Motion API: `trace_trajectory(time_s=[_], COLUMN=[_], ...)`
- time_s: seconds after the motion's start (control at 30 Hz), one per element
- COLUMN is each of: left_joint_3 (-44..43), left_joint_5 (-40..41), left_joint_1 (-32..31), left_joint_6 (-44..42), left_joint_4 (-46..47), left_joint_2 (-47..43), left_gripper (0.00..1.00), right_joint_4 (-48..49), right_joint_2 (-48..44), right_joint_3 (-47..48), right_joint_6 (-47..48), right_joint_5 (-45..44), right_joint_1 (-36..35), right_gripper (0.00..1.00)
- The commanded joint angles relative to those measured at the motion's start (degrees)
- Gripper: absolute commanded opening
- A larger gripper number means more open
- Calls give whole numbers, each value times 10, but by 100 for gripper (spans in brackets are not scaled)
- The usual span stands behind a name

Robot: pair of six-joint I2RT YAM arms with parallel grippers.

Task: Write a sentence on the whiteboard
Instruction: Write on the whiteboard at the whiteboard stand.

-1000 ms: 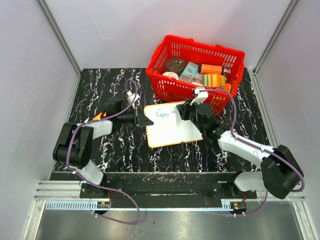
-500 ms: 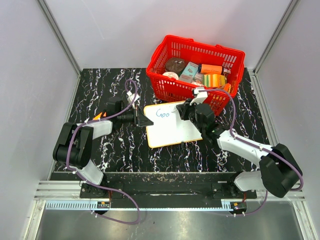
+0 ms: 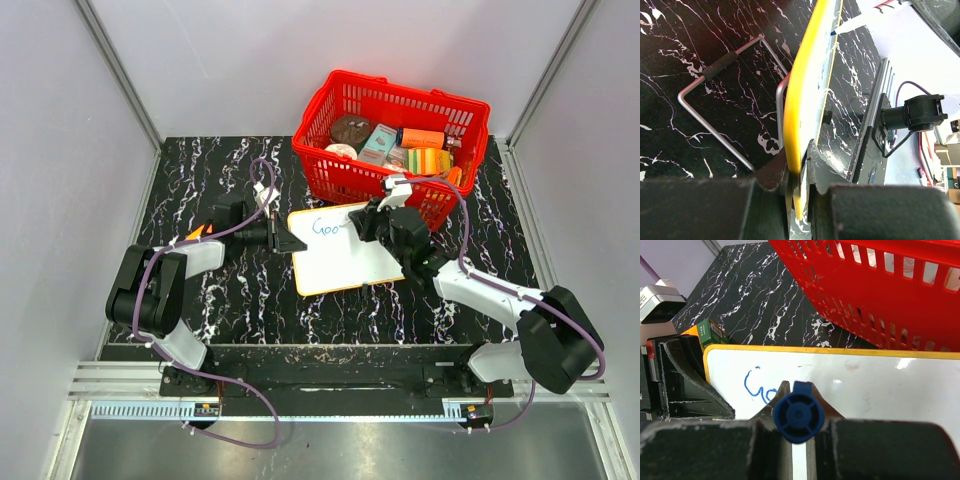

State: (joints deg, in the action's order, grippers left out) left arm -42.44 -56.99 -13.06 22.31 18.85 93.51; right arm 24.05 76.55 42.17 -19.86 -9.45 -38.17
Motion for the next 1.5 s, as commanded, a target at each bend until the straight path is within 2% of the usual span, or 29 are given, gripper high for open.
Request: trace_trajectory(time_s=[0.0,0.77,1.47], left_joint_3=[0,-1,-1], left_joint_5=[91,91,93], left_joint_1=[-9,-10,-9], left_joint_6=[-82,-83,-83], left_joint_4=[-43,-43,-44], left_joint_2=[24,25,25], left_gripper=[0,0,0], right_joint_4=[-3,-24,-2], right_joint_2=[-5,-32,-66], right_joint_3=[-4,-13,-19], right_joint_6=[4,15,10], right_joint_5=[12,-14,-22], right_joint_1=[3,2,3], right_gripper=[0,0,0])
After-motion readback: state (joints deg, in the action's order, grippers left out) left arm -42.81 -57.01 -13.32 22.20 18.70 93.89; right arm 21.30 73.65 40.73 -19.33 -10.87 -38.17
